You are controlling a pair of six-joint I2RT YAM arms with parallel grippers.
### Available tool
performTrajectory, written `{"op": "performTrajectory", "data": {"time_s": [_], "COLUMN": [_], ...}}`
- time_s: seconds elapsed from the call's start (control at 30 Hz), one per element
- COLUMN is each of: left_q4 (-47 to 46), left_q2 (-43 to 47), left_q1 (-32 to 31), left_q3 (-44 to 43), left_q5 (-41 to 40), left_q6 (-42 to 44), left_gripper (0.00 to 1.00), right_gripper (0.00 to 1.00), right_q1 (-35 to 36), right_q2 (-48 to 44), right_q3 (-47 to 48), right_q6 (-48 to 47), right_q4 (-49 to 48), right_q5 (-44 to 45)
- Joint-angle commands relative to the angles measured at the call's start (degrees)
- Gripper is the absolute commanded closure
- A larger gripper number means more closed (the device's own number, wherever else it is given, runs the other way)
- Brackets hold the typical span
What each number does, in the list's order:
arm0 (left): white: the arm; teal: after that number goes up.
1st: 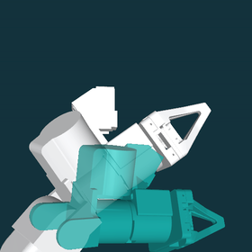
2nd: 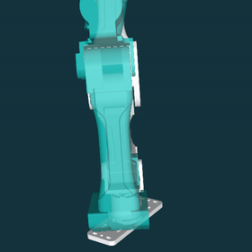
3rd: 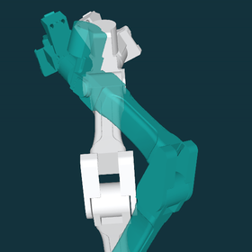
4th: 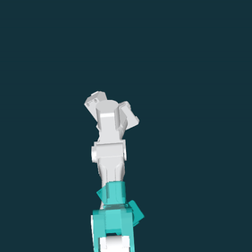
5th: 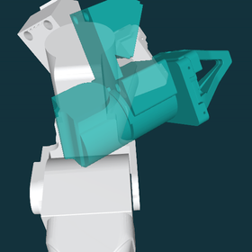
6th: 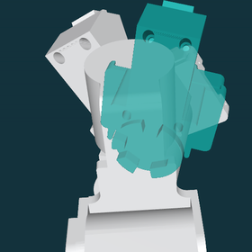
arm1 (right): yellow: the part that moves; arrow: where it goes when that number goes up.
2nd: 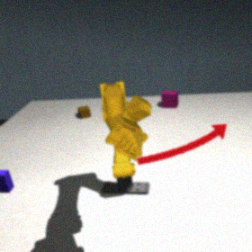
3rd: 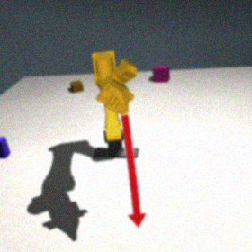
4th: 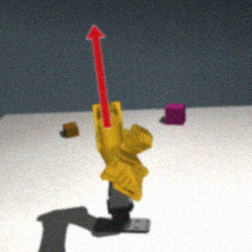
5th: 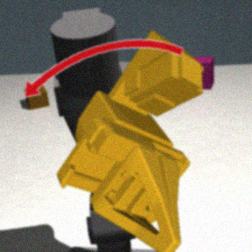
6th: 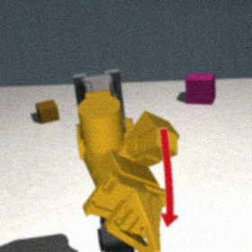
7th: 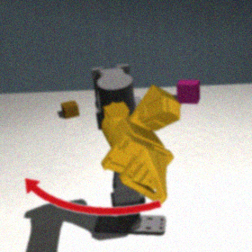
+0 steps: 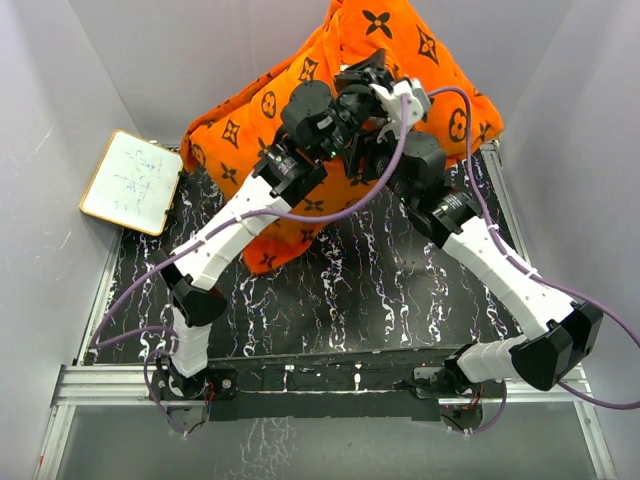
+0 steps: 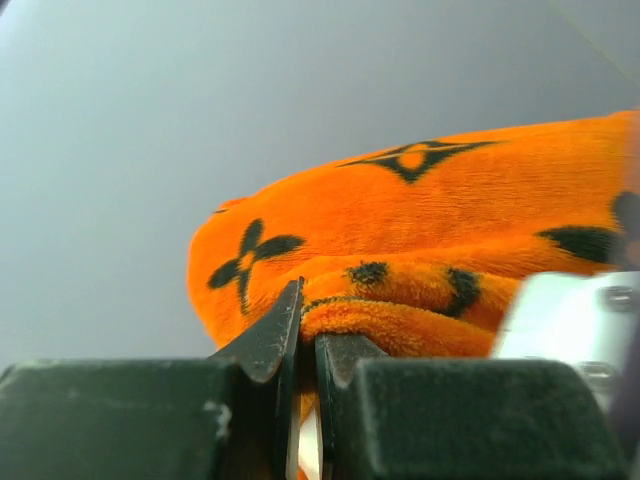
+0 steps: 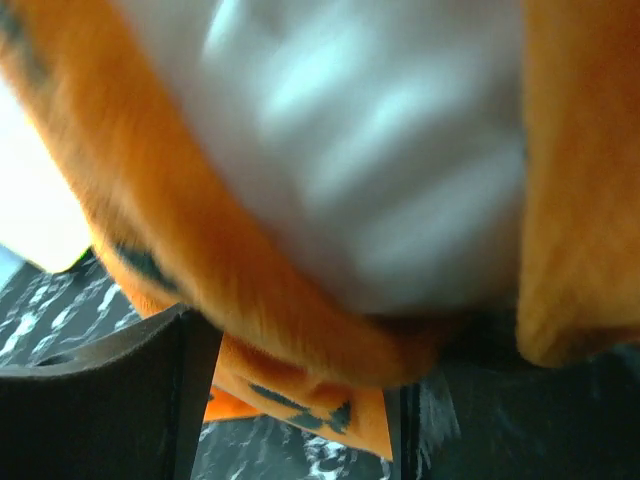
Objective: Remove the pillowcase from the pillow
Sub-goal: Remove the pillow from the pillowcase.
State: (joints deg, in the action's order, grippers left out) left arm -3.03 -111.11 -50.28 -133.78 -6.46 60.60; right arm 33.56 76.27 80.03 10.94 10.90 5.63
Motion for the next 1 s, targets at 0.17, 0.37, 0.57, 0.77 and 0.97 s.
{"op": "performTrajectory", "data": {"time_s": [0.17, 0.37, 0.57, 0.77, 0.97], "left_q4": [-24.86, -19.97, -14.67, -13.56, -13.07], "left_q2": [18.42, 30.99, 38.50, 36.90, 34.24], "left_q1": [-14.84, -14.85, -14.78, -12.88, -11.56], "left_q3": [6.31, 24.99, 37.85, 37.05, 32.86], "left_q5": [0.22, -12.11, -17.96, -18.11, -17.43], "left_q6": [10.75, 6.79, 3.46, 2.59, 0.89], "left_gripper": [1.00, 1.00, 1.00, 1.00, 1.00], "right_gripper": [0.37, 0.32, 0.31, 0.29, 0.26], "right_q1": [-0.76, -0.82, -0.81, -0.84, -0.85], "right_q2": [3.71, -7.33, -18.24, -25.37, -25.37], "right_q3": [7.82, -6.96, -17.93, -17.78, -8.60], "right_q6": [-8.05, -2.89, 2.78, 2.57, -3.85], "right_q4": [-9.24, -10.05, -7.92, -3.74, -0.77], "right_q5": [13.57, 6.61, 0.18, 1.03, 3.45]}}
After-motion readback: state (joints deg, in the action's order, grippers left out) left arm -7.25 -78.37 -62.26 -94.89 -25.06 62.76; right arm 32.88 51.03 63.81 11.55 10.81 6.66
